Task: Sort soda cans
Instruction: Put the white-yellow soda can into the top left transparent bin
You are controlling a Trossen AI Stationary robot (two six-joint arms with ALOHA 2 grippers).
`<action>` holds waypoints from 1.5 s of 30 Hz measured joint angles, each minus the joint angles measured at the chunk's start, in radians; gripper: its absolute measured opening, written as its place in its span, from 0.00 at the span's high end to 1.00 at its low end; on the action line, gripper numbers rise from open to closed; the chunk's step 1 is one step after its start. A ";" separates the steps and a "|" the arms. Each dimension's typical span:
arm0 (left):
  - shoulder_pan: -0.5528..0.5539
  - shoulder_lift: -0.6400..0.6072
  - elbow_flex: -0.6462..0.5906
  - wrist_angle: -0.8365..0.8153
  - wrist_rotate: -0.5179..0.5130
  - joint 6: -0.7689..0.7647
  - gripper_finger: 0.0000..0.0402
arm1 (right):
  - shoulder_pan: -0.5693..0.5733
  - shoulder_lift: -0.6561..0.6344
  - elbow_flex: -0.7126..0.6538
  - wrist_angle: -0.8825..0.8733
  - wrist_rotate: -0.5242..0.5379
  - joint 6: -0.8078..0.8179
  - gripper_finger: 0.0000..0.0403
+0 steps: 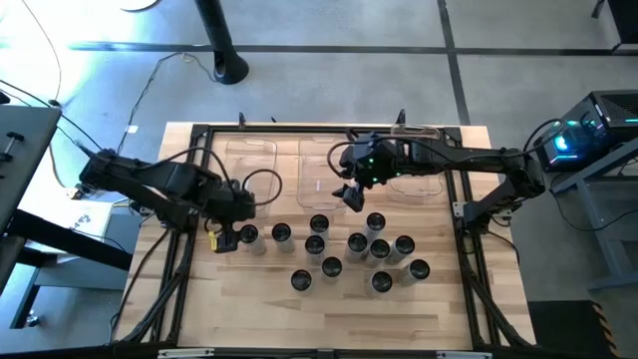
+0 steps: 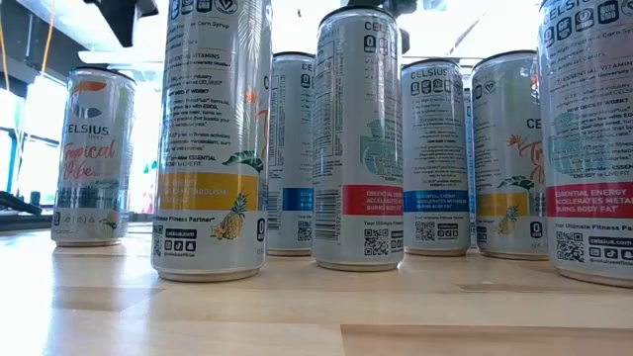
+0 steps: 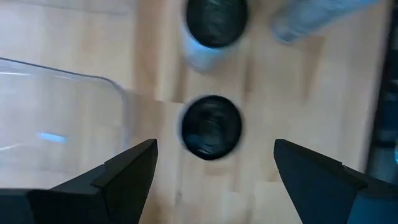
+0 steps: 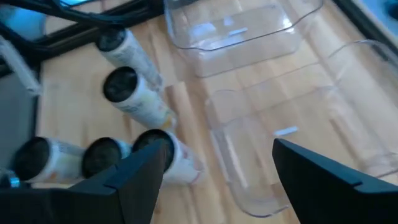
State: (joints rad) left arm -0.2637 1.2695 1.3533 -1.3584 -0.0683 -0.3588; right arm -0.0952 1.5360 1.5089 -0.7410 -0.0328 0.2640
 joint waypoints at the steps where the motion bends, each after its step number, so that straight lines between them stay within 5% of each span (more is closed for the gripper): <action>1: -0.013 0.002 0.000 0.000 -0.042 -0.004 0.21 | 0.000 0.000 0.000 -0.002 0.018 -0.004 0.28; 5: -0.052 -0.006 -0.039 0.047 -0.140 -0.018 0.21 | -0.003 0.000 0.000 -0.013 0.058 -0.003 0.28; 12: -0.089 -0.016 -0.162 0.127 -0.054 -0.132 0.21 | -0.003 0.000 0.000 -0.049 0.099 -0.004 0.28; 26: -0.057 -0.008 -0.162 0.138 -0.049 -0.058 0.20 | -0.003 0.000 0.000 -0.049 0.112 -0.003 0.28; 36: -0.037 -0.009 -0.162 0.153 -0.054 -0.026 0.04 | -0.003 0.000 0.000 -0.058 0.112 0.005 0.28; 45: -0.041 -0.009 -0.162 0.147 -0.037 -0.145 0.03 | -0.003 0.000 -0.001 -0.094 0.112 0.005 0.28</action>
State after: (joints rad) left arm -0.3043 1.2610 1.1912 -1.2112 -0.1054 -0.5034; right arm -0.0982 1.5360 1.5078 -0.8345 0.0792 0.2687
